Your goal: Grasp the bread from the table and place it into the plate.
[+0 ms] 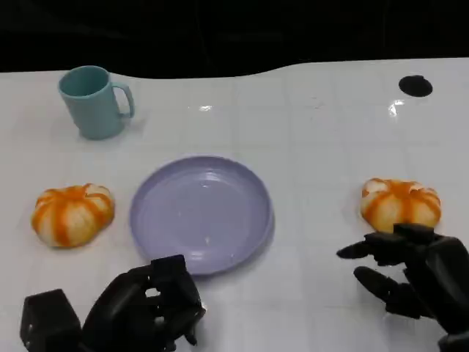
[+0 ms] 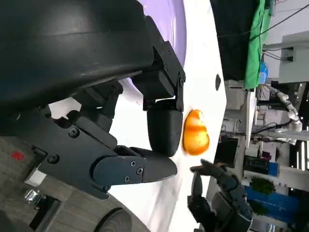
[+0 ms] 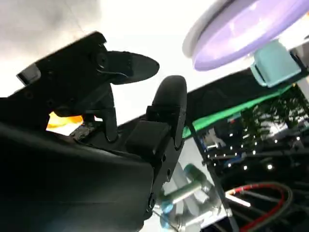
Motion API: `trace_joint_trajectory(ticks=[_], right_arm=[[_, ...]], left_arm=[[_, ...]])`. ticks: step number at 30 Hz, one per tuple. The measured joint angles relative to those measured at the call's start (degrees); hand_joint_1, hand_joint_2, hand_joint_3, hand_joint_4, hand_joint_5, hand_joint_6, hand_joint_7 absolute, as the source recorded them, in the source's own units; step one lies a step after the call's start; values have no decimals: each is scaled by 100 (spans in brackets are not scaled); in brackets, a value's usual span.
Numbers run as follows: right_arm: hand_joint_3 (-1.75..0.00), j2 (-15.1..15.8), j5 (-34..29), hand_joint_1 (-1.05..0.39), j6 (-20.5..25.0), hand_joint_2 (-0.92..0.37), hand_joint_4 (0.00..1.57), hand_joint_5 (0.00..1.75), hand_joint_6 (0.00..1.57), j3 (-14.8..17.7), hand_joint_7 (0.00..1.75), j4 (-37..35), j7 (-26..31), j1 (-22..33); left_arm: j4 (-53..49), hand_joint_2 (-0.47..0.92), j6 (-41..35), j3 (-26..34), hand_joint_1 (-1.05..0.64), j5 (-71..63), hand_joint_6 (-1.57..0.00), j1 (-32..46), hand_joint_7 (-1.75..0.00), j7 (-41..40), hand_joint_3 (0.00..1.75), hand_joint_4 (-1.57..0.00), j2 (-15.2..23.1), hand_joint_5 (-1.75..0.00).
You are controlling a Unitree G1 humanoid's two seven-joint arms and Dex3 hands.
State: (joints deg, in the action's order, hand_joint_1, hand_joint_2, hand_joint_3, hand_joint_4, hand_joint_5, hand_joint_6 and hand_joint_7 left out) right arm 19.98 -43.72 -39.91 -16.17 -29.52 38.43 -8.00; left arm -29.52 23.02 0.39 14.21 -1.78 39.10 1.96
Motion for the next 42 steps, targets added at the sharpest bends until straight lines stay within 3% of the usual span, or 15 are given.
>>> trace_joint_trajectory(ticks=[3,12,24,33,42], right_arm=[[-9,7,10,-40,46,-91,49,68,73,28,9,91,-41,-1],[-6,192,-70,-48,622,-92,30,49,58,249,0,683,-270,4],[-2,467,-136,-55,2137,-92,2,35,28,415,0,1799,-1821,153],[0,493,-274,-61,3227,-89,1,26,25,306,0,2070,-3214,-72],[0,523,-532,-61,3501,-87,3,30,27,-50,1,1523,-3357,-692]], left_arm=[[-4,70,0,0,-53,-10,-78,-1,-139,0,56,-80,0,-175],[-12,70,0,-1,-53,-28,-78,-8,-139,-1,56,-80,0,-175],[-20,70,12,-1,-52,-50,-78,-17,-139,-1,55,-79,-2,-175],[-122,71,26,10,-54,-40,-78,-60,-140,0,55,-80,-5,-175],[-118,71,64,6,-54,-49,-78,-63,-140,-2,55,-81,-14,-175]])
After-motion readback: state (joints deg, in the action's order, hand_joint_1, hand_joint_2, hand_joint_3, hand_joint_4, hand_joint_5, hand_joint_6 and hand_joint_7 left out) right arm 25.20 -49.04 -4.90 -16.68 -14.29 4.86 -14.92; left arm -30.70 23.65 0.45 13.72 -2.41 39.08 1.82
